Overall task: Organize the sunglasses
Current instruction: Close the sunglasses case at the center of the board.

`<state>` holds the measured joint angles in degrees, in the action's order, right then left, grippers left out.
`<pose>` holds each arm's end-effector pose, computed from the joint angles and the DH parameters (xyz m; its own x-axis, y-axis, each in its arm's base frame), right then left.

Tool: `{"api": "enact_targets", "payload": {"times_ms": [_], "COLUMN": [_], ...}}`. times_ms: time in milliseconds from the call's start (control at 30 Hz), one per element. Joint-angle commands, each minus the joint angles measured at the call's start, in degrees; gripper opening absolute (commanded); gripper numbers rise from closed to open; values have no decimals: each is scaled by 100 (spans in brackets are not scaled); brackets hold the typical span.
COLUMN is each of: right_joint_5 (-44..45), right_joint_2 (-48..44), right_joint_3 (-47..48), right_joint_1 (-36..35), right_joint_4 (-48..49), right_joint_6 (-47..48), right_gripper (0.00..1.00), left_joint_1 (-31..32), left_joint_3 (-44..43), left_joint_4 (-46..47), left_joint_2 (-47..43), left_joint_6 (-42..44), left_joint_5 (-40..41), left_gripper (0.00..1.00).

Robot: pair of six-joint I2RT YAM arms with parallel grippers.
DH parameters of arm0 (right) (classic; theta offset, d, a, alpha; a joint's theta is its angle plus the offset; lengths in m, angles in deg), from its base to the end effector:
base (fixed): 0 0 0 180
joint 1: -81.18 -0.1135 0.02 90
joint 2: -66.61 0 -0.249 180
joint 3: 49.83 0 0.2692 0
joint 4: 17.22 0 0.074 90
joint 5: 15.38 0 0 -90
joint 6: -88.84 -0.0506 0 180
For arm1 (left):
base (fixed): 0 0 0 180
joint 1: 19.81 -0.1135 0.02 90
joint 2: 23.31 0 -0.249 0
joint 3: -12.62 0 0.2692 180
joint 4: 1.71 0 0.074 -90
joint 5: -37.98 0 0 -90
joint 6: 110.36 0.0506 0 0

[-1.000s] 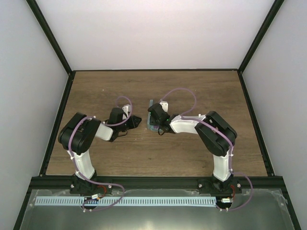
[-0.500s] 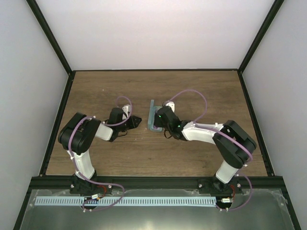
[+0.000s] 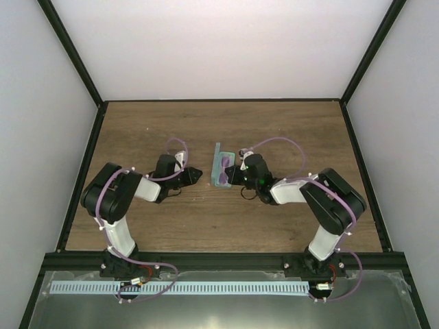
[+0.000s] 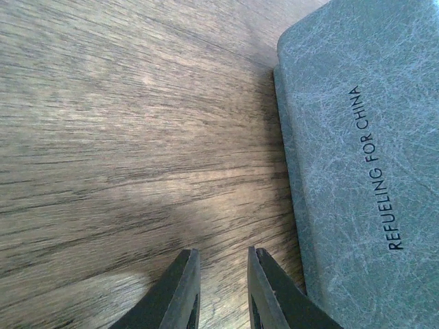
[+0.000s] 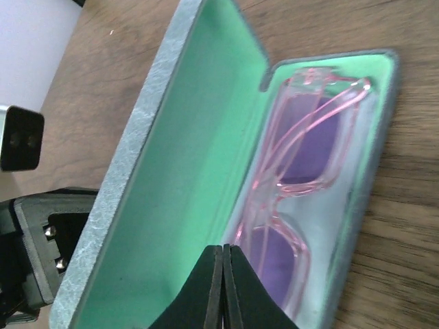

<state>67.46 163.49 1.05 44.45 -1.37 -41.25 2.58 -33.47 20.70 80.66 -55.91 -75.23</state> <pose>0.2721 0.2109 0.1047 -0.7457 0.2408 -0.6212 -0.2608 0.7525 0.6048 0.2896 -0.1409 0.0572 -0.8126 -0.2432 -0.5297 0.2143 0.7204 -0.6596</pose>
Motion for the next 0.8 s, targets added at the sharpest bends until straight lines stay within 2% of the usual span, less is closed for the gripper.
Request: {"api": "enact_targets", "payload": {"times_ms": [0, 500, 767], "right_joint_5": [-536, -413, -551], "right_joint_2": [249, 1020, 389], "right_joint_3": [366, 815, 521], "right_joint_1": [-15, -10, -10], "right_joint_4": [382, 53, 87], "right_joint_6": [-37, -71, 11], "right_gripper": [1, 1, 1], "left_joint_1": [-12, 10, 20], "left_joint_3": [117, 86, 47], "left_joint_4": [-344, -423, -757], "left_joint_2": [-48, -158, -556], "left_joint_6": [66, 45, 31], "left_joint_5": [0, -78, 106], "left_gripper": [23, 23, 23]}}
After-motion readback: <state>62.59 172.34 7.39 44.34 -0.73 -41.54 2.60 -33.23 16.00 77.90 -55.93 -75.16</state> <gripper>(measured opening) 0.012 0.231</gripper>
